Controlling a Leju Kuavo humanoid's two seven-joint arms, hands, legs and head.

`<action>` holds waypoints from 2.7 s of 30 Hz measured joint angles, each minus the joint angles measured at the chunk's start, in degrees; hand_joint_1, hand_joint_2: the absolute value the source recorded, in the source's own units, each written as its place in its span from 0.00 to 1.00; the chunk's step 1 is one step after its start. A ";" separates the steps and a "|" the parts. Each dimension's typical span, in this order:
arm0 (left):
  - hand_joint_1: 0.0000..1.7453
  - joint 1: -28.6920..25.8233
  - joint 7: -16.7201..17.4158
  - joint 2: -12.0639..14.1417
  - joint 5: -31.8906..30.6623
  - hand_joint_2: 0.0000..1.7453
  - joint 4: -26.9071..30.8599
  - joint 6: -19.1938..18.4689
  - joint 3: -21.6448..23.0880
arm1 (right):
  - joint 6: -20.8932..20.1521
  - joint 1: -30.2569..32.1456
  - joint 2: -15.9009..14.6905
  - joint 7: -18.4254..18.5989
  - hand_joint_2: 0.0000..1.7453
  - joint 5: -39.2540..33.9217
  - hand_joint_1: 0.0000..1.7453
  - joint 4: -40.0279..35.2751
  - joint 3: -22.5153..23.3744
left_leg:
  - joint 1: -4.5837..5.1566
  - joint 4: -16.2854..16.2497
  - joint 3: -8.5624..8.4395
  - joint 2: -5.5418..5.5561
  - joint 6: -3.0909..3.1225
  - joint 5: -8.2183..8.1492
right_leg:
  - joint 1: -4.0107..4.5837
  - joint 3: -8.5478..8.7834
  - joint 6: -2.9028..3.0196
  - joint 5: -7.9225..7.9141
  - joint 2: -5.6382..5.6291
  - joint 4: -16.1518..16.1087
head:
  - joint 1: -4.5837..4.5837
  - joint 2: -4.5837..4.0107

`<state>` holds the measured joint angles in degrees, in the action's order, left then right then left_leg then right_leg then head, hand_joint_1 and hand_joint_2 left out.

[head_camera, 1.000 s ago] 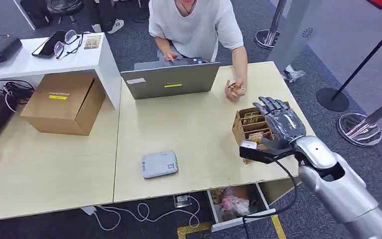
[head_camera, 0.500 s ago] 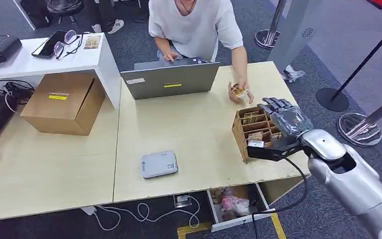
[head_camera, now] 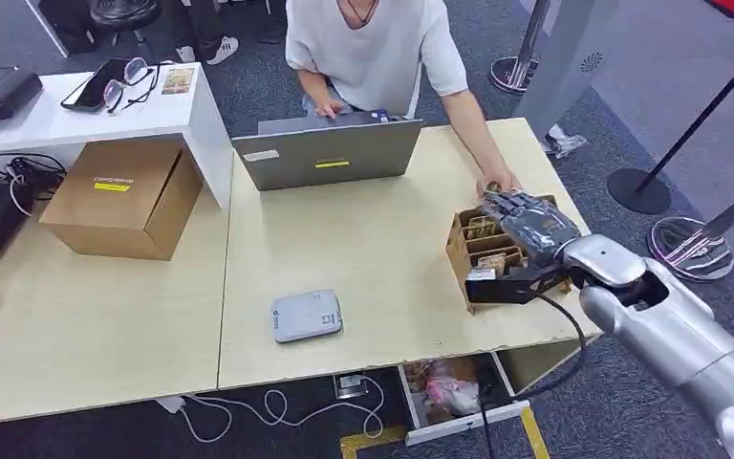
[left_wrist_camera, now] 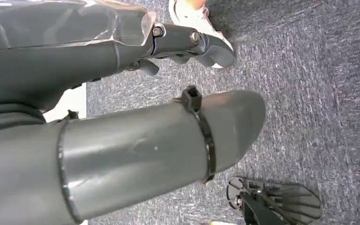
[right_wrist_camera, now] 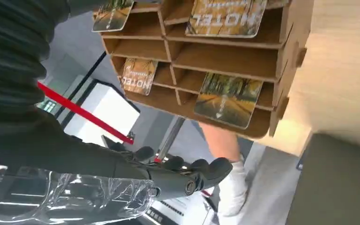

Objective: Pass the card to the sensor for recognition and then transmit it.

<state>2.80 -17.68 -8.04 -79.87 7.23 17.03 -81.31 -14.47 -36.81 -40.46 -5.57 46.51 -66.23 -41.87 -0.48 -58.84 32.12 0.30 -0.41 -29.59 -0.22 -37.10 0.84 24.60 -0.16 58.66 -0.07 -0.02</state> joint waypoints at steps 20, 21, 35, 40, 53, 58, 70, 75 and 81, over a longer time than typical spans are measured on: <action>0.00 -0.46 0.28 1.77 -0.83 0.00 -1.16 -1.34 -0.22 | -3.78 -4.29 -2.58 4.15 1.00 -3.17 0.00 2.93 -6.41 | 0.00 0.00 -0.01 0.00 0.00 0.00 | 0.00 0.00 0.00 0.00 0.00 0.00 | 0.00 0.00; 0.00 -0.48 0.28 1.90 -0.87 0.00 -1.29 -1.40 -0.22 | -3.78 -4.35 -2.75 4.22 1.00 -3.24 0.00 2.93 -6.41 | 0.00 0.00 -0.01 0.00 0.00 0.00 | 0.00 0.00 0.00 0.00 0.00 0.00 | 0.00 0.00; 0.00 -0.63 0.31 3.15 -0.94 0.00 -1.97 -2.06 -0.22 | -5.18 -5.69 -4.07 3.91 1.00 -5.62 0.00 2.60 -7.50 | 0.00 -0.01 -0.01 0.00 0.00 0.00 | 0.00 0.00 0.00 0.00 0.00 0.00 | 0.00 0.00; 0.00 -0.67 0.31 3.43 -0.76 0.00 -2.23 -2.21 -0.22 | -5.31 -5.97 -4.28 4.07 1.00 -6.01 0.04 1.84 -7.85 | 0.00 -0.01 -0.01 0.00 0.00 0.00 | 0.00 0.00 0.00 0.00 -0.01 0.00 | 0.00 0.00; 0.00 -0.68 0.31 3.67 -0.04 0.00 -2.84 -2.12 -0.35 | -4.90 -7.95 -4.33 4.11 1.00 -6.78 0.12 0.68 -10.21 | -0.01 0.00 -0.02 0.00 0.00 0.00 | 0.01 0.00 0.00 0.00 -0.01 0.00 | 0.00 0.00; 0.00 -0.69 0.31 3.67 -0.02 0.00 -2.86 -2.12 -0.35 | -4.77 -7.99 -4.33 4.04 1.00 -7.85 0.12 0.66 -10.52 | -0.01 0.00 -0.01 0.03 0.00 0.00 | 0.01 0.00 0.00 0.00 0.02 0.00 | 0.00 0.00; 0.00 -0.68 0.33 3.61 0.17 0.00 -2.95 -2.01 -0.37 | -4.40 -6.79 -4.28 3.80 1.00 -9.03 0.40 -0.02 -11.85 | 0.00 0.00 0.00 0.03 0.00 0.00 | 0.01 0.00 0.00 0.00 0.02 0.00 | 0.00 0.00; 0.00 -0.69 0.44 3.54 0.24 0.00 -2.97 -2.01 -0.42 | -4.05 -6.78 -4.28 3.96 1.00 -9.03 0.34 -0.65 -11.87 | 0.00 0.00 -0.04 0.02 0.00 0.00 | 0.01 0.03 0.00 0.00 0.02 0.00 | -0.02 0.00; 0.00 -0.68 0.81 3.45 0.26 0.00 -2.97 -1.99 -0.68 | -3.78 -6.15 -4.31 4.13 1.00 -9.03 0.32 -2.14 -11.87 | 0.00 0.00 -0.13 0.00 0.00 0.00 | 0.02 0.08 0.00 0.00 -0.03 0.00 | 0.00 0.00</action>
<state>2.13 -16.87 -4.59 -79.60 4.26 15.04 -81.99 -18.25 -42.95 -44.76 -1.44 37.48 -68.37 -53.75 -0.49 -58.84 31.99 0.30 -0.42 -29.59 -0.20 -37.03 0.84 24.60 -0.20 58.66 -0.07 -0.02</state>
